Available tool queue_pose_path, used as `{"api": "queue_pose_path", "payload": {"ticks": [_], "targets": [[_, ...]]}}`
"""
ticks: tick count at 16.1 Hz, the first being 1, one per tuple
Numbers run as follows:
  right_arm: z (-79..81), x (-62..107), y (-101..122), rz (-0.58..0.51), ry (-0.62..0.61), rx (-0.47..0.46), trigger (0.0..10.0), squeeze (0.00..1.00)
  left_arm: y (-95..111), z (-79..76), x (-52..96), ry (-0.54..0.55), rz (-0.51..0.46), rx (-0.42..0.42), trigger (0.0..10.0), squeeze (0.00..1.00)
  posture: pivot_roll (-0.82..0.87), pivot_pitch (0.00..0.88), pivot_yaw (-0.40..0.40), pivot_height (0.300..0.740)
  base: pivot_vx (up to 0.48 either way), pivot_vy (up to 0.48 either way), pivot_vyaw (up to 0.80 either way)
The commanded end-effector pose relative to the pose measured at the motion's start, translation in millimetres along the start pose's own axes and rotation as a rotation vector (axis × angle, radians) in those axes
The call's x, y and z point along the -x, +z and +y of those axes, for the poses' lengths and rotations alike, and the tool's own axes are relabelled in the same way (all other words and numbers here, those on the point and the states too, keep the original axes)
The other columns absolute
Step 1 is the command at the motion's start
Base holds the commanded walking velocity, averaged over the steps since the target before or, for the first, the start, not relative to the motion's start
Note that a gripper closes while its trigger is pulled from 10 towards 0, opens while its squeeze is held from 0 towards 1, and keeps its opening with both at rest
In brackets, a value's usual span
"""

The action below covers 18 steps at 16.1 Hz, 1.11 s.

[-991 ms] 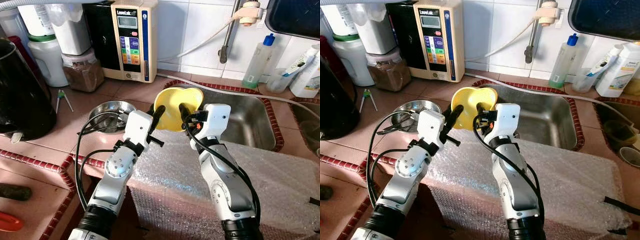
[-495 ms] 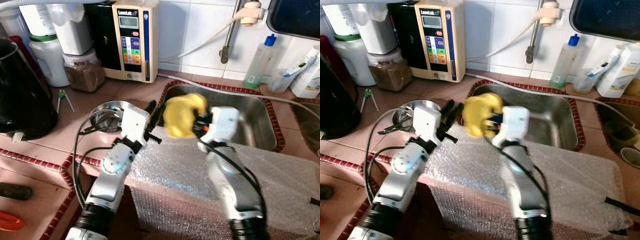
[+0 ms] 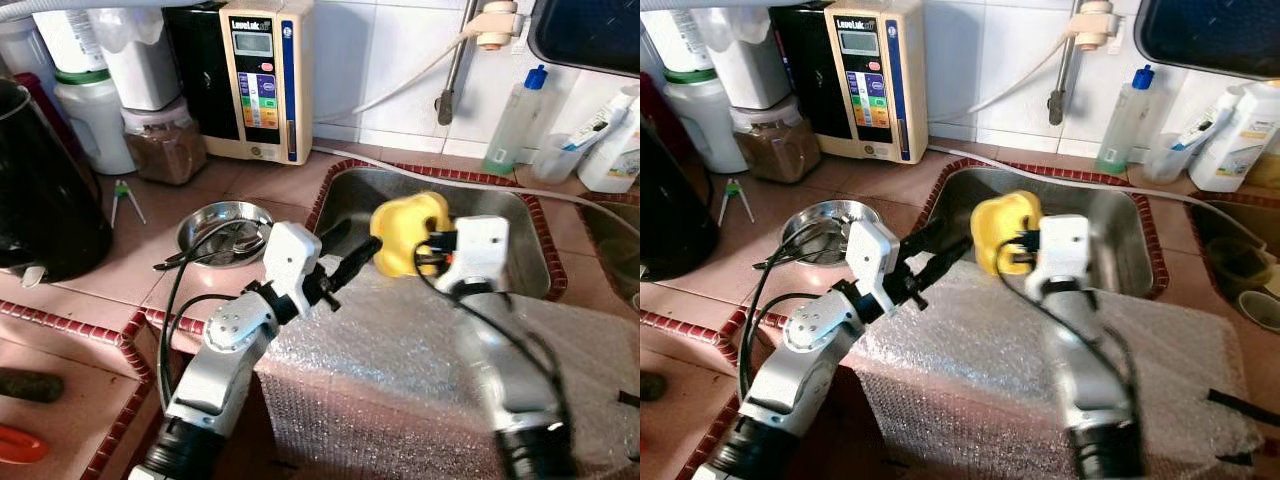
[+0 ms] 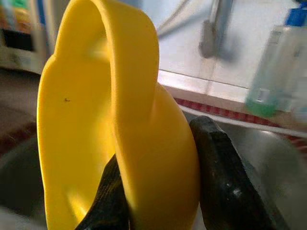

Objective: Kitchen organization

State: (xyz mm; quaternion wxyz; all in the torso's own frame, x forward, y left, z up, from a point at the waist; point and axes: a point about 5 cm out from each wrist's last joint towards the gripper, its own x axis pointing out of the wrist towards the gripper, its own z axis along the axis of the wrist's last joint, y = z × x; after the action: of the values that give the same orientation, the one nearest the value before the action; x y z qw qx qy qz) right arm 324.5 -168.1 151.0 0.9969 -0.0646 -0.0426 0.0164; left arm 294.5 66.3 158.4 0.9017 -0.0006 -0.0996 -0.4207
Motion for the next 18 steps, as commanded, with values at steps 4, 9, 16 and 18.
{"api": "queue_pose_path", "payload": {"ticks": [4,9,16,18], "targets": [[-45.3,-20.9,0.3,0.003,-0.021,0.136,0.0,0.00,-15.5,-6.6,22.8,-0.128,0.136,-0.060,10.0,1.00,0.09,0.051,0.034,0.740,0.000,0.000,0.00],[-73.9,-39.7,-2.9,0.056,-0.034,0.221,0.0,0.00,-19.9,-14.6,29.9,-0.160,0.178,-0.104,10.0,1.00,0.11,0.064,0.045,0.740,0.000,0.000,0.00],[-68.7,-34.6,-31.3,0.126,-0.020,0.220,10.0,1.00,-13.0,-9.4,21.5,-0.095,0.151,-0.130,10.0,1.00,0.11,0.059,0.050,0.740,0.000,0.000,0.00],[-64.9,-32.9,-35.1,0.121,-0.020,0.201,10.0,1.00,-11.7,-9.3,17.7,-0.088,0.141,-0.131,10.0,1.00,0.11,0.055,0.055,0.740,0.000,0.000,0.00]]}}
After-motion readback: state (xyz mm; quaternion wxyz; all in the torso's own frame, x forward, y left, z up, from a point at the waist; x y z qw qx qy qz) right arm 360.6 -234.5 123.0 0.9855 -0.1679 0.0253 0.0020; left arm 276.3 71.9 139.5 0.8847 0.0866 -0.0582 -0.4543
